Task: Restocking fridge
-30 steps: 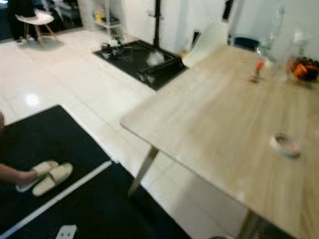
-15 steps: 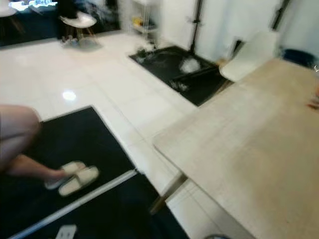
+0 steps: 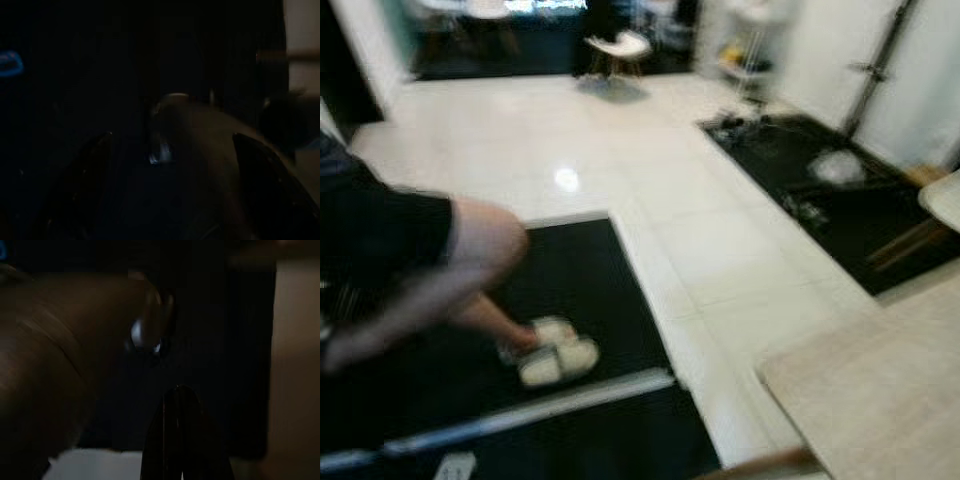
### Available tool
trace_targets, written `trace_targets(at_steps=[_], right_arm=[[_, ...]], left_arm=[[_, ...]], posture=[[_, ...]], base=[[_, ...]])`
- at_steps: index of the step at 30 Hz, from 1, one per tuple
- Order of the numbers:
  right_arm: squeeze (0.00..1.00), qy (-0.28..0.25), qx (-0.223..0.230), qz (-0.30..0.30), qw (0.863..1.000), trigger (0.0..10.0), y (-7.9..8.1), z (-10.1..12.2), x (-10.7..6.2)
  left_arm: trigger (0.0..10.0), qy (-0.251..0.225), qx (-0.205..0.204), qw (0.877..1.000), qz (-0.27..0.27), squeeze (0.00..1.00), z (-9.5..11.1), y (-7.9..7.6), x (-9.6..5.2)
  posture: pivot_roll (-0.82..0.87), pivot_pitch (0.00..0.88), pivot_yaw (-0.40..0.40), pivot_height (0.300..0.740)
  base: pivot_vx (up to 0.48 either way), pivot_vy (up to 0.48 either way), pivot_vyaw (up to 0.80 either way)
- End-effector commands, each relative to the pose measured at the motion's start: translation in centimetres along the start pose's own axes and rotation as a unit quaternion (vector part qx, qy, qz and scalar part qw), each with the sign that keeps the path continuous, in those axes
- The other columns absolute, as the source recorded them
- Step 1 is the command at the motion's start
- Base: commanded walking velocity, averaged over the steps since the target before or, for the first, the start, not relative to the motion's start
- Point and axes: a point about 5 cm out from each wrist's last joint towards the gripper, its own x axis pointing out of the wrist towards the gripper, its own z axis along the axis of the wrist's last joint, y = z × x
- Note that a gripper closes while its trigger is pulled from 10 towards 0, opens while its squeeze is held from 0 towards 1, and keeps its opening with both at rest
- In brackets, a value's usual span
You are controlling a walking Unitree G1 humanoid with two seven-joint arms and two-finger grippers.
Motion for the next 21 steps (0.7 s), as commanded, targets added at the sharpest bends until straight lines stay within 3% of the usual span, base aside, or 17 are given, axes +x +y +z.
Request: trace_targets(at_steps=[1,9,21], right_arm=[[0.0,0.003,-0.002,0.005,1.0,10.0,0.1,-0.3,0.0],[0.0,0.012,0.0,-0.028,1.0,10.0,-0.4,-0.5,-0.1],[0.0,0.01,0.007,-0.005,1.0,10.0,1.0,0.6,0.7]], left_arm=[[10.0,0.026,-0.005,1.0,0.0,0.0,-1.4,0.0,-0.2],[10.0,0.026,-0.006,1.0,0.0,0.0,-1.4,-0.1,-0.2],[10.0,0.025,-0.008,1.0,0.002,0.0,-1.3,0.0,-0.2]], posture=[[0.0,0.0,-0.069,0.74],[0.0,0.0,-0.069,0.74],[0.0,0.0,-0.066,0.74]], base=[[0.262,0.0,0.8],[0.265,0.0,0.0],[0.264,0.0,-0.77]])
